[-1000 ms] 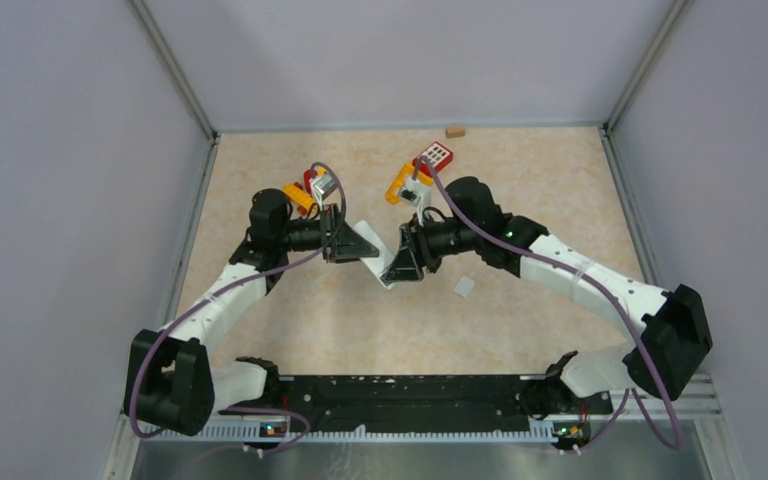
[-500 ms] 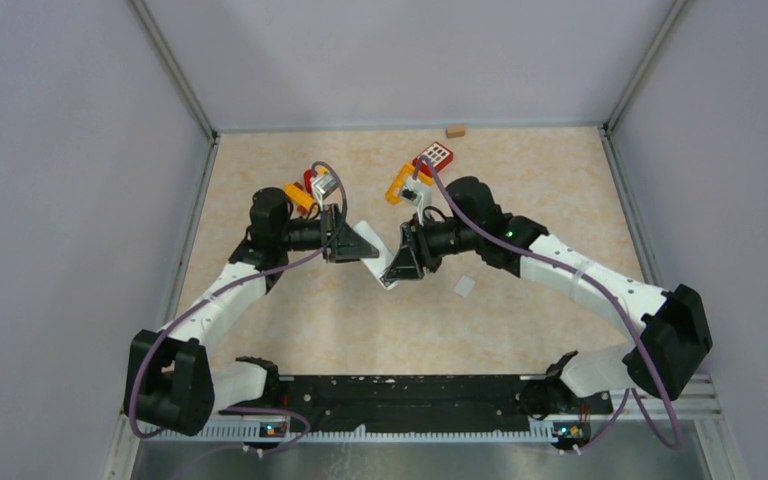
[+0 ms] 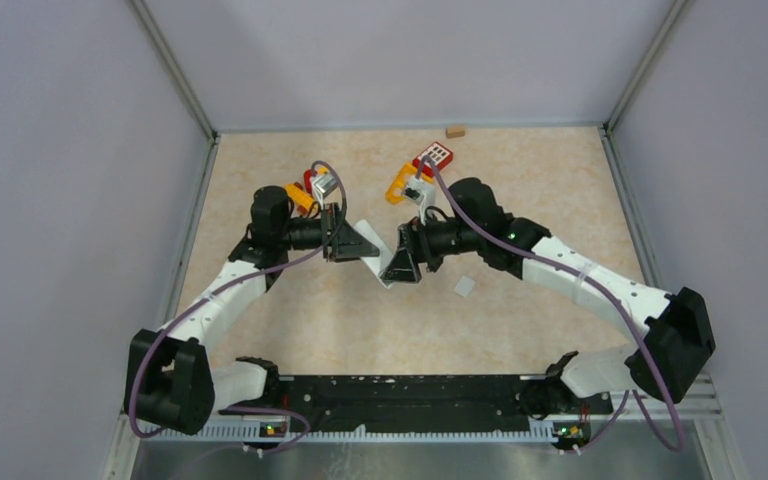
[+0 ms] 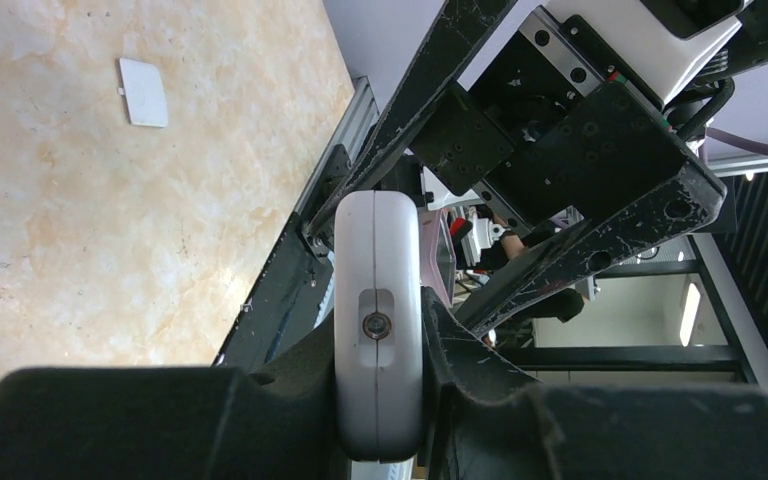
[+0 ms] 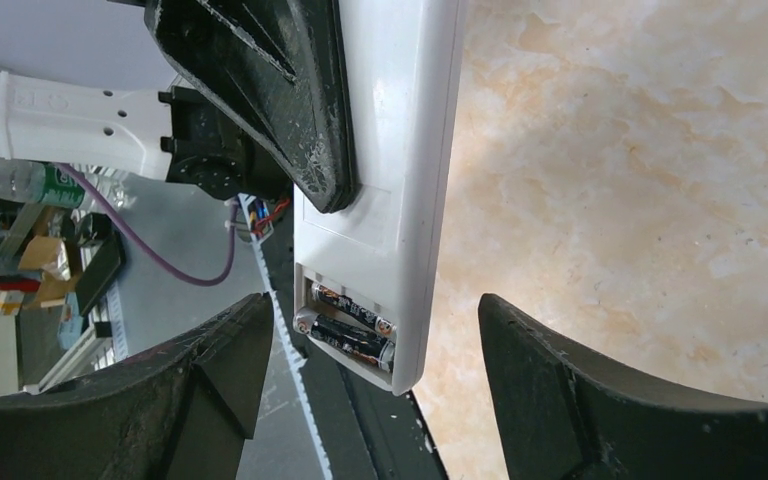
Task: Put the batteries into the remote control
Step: Load the battery into the remote control.
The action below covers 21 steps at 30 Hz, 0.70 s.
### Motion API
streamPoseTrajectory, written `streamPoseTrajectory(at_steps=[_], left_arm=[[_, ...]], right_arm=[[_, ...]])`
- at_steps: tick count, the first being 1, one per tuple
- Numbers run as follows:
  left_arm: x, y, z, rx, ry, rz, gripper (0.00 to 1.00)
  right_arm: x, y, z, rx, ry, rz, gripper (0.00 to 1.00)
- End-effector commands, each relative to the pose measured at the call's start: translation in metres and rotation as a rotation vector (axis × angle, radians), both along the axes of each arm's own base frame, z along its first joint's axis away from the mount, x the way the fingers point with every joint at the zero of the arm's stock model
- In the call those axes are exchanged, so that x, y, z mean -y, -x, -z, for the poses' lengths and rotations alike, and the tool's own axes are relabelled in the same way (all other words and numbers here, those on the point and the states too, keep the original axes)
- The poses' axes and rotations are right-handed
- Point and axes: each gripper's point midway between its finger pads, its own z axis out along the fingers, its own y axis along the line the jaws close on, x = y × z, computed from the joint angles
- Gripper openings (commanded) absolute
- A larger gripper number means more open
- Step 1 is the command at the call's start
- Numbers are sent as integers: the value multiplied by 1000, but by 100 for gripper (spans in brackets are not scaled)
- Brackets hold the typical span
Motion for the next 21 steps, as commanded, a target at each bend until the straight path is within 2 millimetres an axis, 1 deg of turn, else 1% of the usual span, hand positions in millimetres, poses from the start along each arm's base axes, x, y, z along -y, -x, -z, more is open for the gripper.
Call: streamPoseTrajectory(at_steps=[1,3,7,13,17,21], left_arm=[[0,-5,-20,86,18,-2,0],[0,-5,-22,88,21,-2,0],[0,-4,-21,89,21,0,0],[0,-3,-20,84,20,1,0],[0,-3,-21,87,21,3,0],[-1,-3,-21,96,21,7,0]], right_arm=[[1,6,-4,55,-20,-56,76],[1,8,3,45,-4,-78,76],[-1,8,7,39,-5,-88,75],[-4,4,11,24,3,-76,61],[-3,2,17,11,21,-61,55],[-3,2,18,8,22,-56,43]])
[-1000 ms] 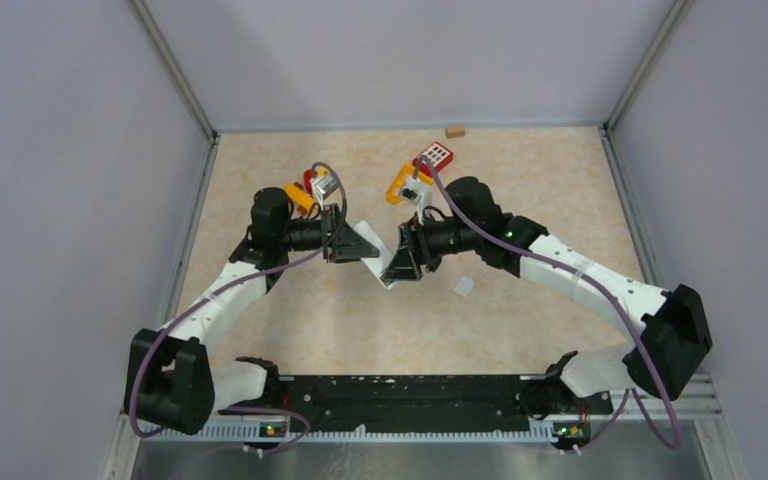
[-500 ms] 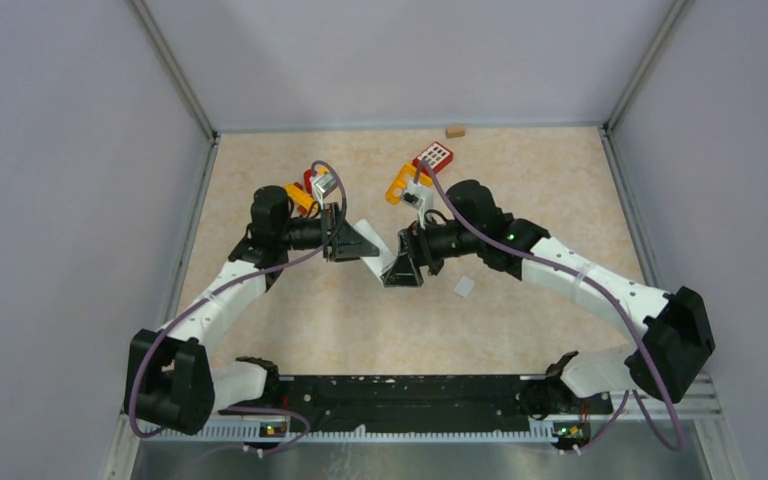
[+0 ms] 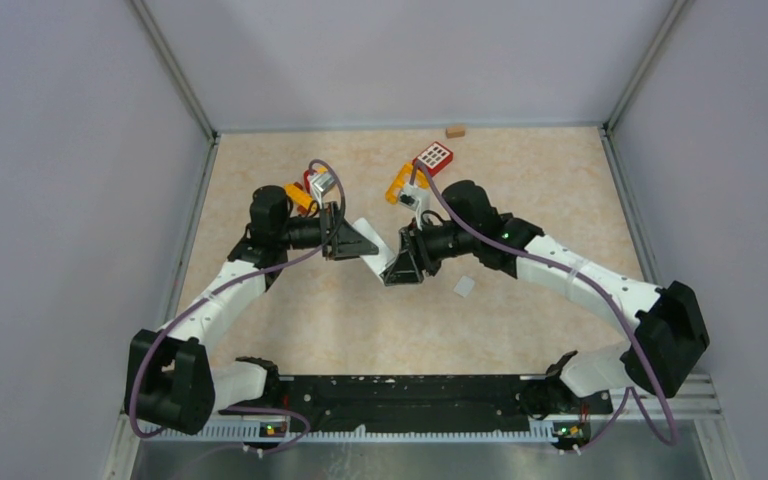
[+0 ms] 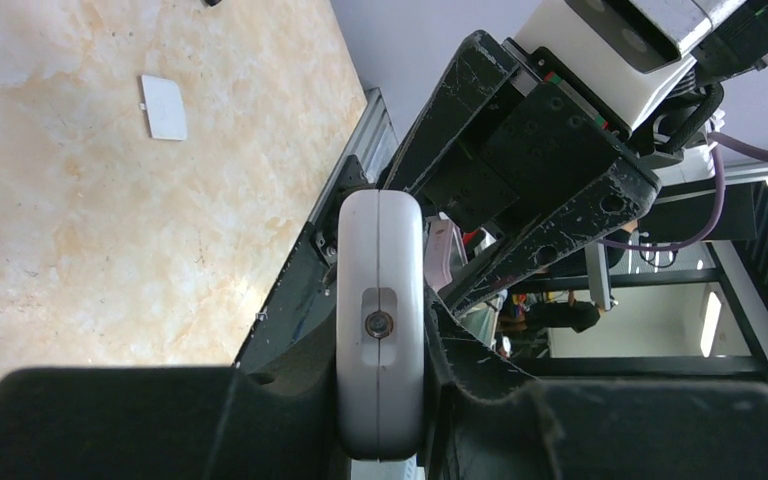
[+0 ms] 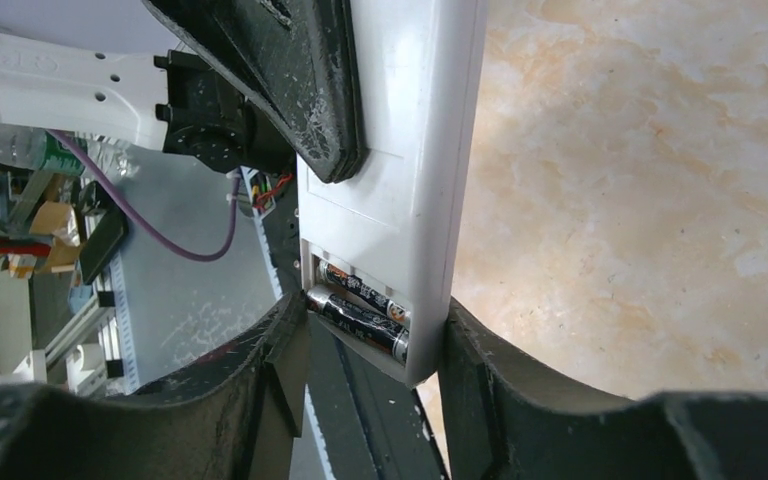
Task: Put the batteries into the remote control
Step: Load the battery into the remote control.
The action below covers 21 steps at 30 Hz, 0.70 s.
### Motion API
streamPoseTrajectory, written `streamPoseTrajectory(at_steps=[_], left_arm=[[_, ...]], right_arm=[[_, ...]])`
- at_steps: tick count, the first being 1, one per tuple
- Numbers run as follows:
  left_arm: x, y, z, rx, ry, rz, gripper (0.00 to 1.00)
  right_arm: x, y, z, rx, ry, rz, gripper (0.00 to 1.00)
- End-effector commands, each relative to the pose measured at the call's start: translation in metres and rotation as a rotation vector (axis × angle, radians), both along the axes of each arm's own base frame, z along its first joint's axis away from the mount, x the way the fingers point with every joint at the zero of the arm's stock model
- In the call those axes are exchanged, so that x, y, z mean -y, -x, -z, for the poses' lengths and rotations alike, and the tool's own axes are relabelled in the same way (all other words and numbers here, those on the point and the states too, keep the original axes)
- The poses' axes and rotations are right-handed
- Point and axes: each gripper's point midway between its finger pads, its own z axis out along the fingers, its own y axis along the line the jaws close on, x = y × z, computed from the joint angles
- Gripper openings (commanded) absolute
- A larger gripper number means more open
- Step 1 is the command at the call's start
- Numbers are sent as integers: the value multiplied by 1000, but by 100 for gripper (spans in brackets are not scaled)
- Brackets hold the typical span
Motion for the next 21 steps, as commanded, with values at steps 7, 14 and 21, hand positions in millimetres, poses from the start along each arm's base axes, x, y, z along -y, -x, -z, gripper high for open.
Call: streamPoseTrajectory(at_steps=[7,14,21], left_arm=[[-1,5,-22,108,20,35,0],[-1,5,-21,109,18,36,0],[-1,5,-25,124,21,36,0]], right_arm=[[-3,-3,-2,13,-17,-1,38],[-2,-4,-11,15,-47,17,67],[0,-6,-24,-1,-97,40,64]])
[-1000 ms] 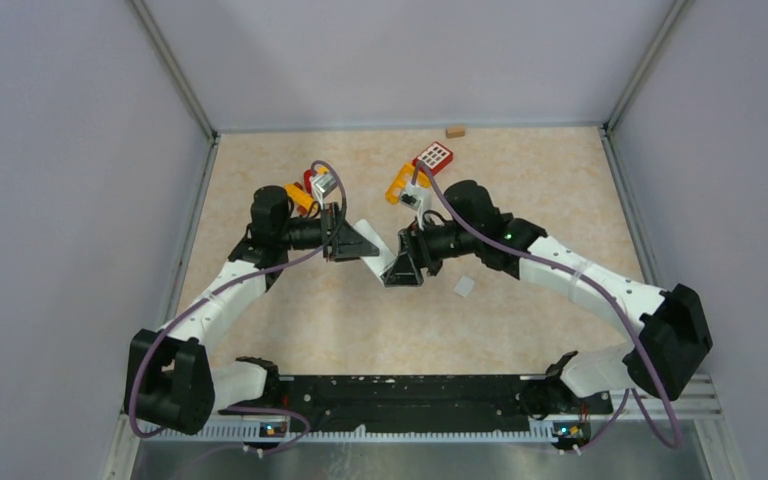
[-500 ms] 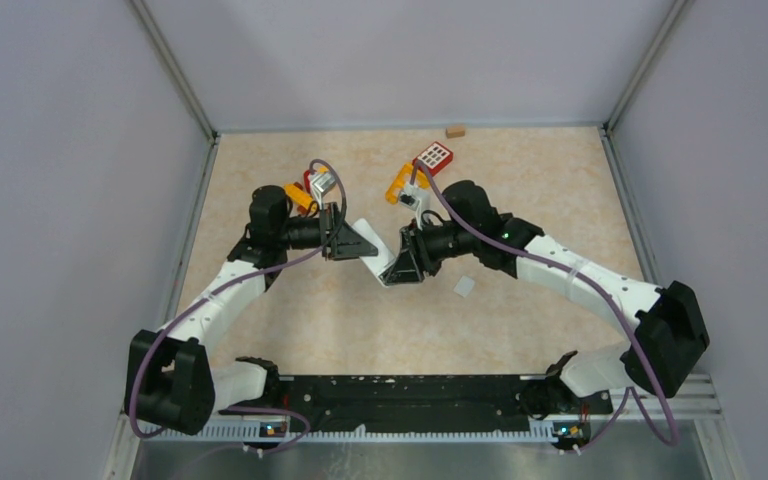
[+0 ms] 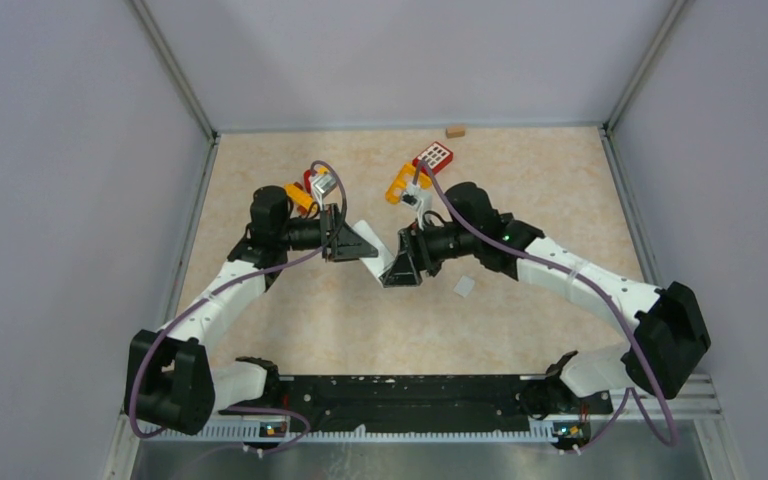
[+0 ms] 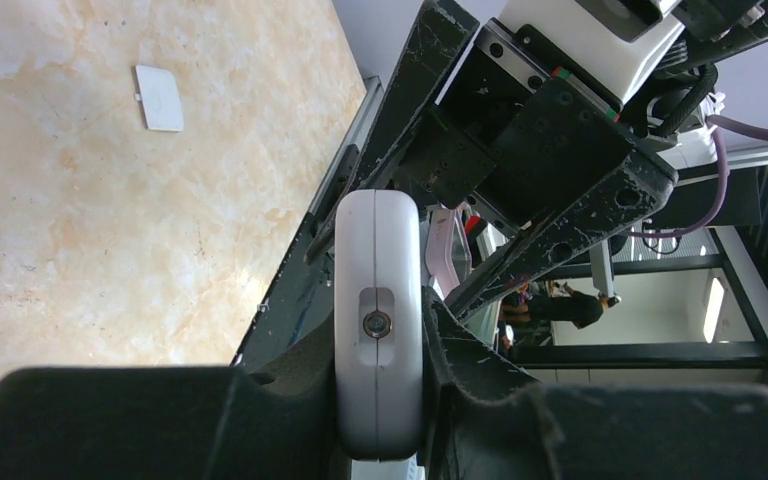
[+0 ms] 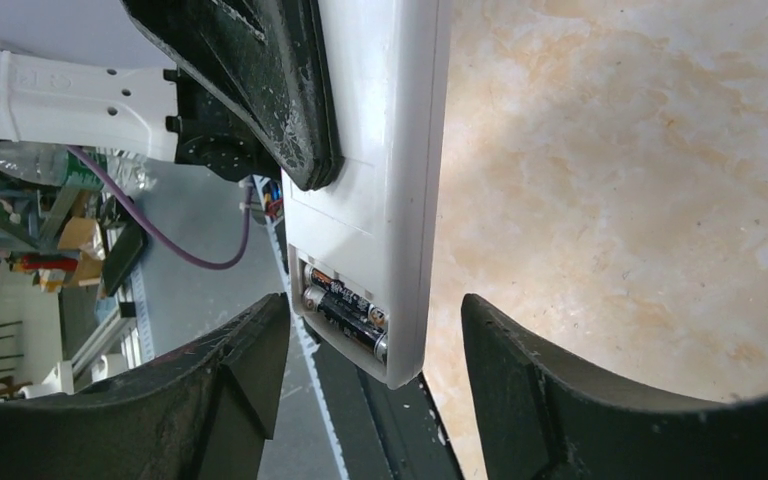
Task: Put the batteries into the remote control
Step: Load the battery into the remote control.
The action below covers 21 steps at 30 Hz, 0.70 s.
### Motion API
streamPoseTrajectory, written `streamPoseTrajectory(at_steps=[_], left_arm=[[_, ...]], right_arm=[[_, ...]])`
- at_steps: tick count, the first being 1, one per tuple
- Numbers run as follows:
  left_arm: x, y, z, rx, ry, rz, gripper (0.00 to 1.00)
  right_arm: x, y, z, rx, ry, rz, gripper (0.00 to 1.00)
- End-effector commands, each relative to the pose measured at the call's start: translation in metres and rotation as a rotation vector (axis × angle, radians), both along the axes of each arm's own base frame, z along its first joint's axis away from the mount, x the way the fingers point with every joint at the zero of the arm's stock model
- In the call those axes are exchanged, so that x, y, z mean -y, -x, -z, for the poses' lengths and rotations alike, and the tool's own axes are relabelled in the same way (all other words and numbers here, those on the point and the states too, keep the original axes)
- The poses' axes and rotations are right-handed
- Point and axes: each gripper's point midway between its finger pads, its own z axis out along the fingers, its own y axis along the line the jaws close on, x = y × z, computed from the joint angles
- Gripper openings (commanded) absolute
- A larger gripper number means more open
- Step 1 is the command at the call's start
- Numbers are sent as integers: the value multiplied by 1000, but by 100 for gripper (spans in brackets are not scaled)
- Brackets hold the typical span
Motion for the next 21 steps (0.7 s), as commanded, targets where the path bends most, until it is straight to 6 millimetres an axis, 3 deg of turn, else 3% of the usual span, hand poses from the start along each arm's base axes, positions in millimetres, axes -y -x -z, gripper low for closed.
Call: streamPoseTrajectory(at_steps=[1,8,9,14,18,21], left_arm=[[0,0,-27,104,27,9,0],[-1,3,-32,121,32,14,0],[-1,3,-32,125,32,13,0],[-3,0,-36,178,18,-32,0],[-11,-13,-31,298,-63,-146,0],[-18,-20,-23,339,-118,-219,0]], right_arm=[[-2,-5,-23,28,-77,15,61],[-5,-7,-13,-15,-70,11,32],[-6,-7,-13,-17,-71,10,31],[0,-13,-22,4,-81,57,67],[17,-22,-45,64,-116,147,76],[38,-38,-42,138,-64,265,79]])
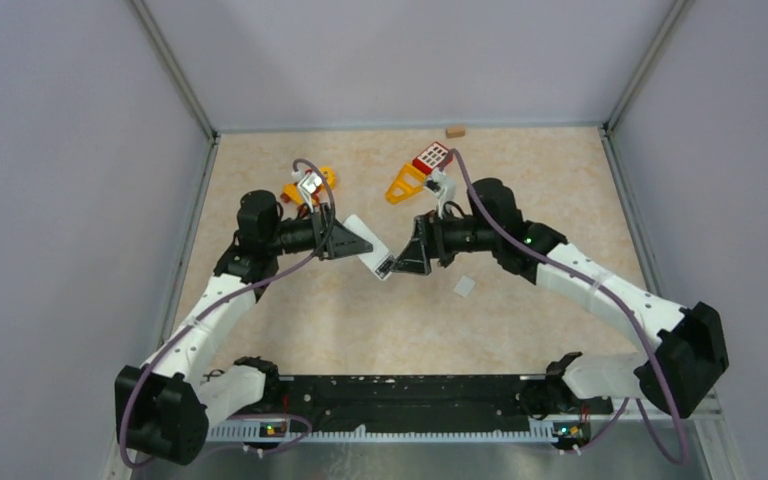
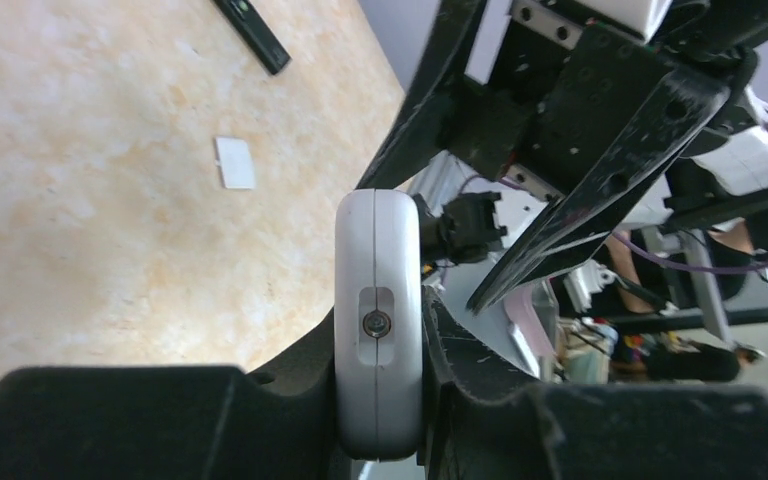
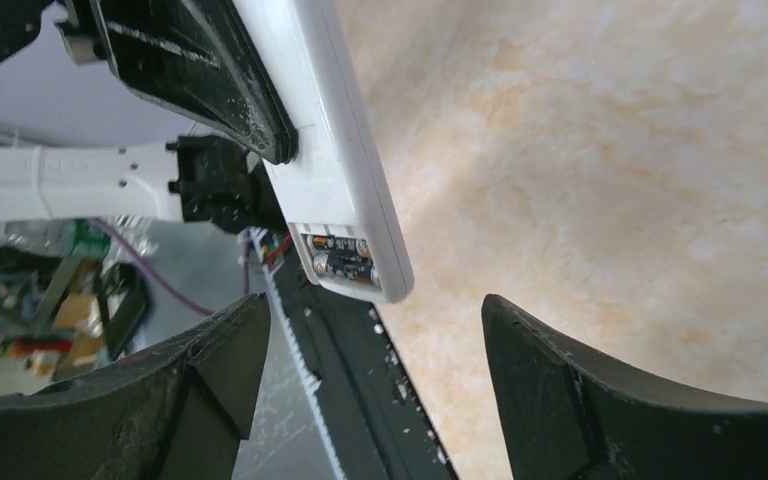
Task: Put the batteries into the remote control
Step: Load the battery into the remote control, then pick up the battery cover at the center of the board.
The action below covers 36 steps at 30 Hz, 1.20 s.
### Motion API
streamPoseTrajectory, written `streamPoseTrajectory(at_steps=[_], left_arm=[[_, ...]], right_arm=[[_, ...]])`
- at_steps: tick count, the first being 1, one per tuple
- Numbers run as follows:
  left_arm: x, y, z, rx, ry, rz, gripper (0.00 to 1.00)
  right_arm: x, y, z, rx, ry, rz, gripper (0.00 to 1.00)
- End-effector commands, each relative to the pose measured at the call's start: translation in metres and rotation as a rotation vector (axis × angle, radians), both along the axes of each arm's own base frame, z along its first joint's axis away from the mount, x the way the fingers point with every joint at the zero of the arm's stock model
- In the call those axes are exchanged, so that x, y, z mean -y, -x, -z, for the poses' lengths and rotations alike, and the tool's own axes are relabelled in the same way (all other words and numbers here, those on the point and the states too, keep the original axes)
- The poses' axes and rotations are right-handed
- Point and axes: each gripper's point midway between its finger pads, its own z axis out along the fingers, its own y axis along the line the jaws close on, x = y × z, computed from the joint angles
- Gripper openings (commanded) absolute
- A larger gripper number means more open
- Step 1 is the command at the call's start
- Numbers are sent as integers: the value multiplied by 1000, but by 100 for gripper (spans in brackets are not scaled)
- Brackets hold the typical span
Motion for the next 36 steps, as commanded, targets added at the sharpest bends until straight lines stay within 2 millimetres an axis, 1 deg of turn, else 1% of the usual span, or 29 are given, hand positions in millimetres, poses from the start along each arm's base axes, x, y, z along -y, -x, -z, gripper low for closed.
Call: streamPoseTrajectory(at_steps=[1,3,4,7,8,11,16,17,19,24,28,32,36], left_arm=[[-12,-17,-9,169,-73,-128,0],[-15,-22,-7,180,-85,-161,0],[-17,-23,-3,166,-99,-177,0],[-24,-30,2,157,-138,-244,0],[-27,-32,4,156,-152,-267,0],[-36,-38,4,156,-184,-340,0],[-41,-42,8,127,-196,-371,0],[-40,-41,9,117,-194,-365,0],[-40,-41,12,101,-195,-359,0],[-39,-42,13,96,-186,-348,0],[-37,-40,11,102,-176,-332,0],[-36,-39,13,91,-172,-318,0],[-36,-38,12,94,-168,-314,0]], right_arm=[[31,-28,-18,156,27,188,79],[48,-38,-5,202,115,253,79],[57,-42,2,232,167,272,79],[87,-53,38,288,381,312,78],[98,-53,51,288,468,305,77],[121,-54,81,273,660,264,77],[145,-50,123,215,894,163,77],[147,-50,130,207,919,154,77],[146,-47,143,190,934,112,77],[142,-49,163,162,961,67,77],[134,-41,185,129,952,-56,76],[132,-49,196,130,963,-77,75],[139,-60,201,139,1008,-62,74]])
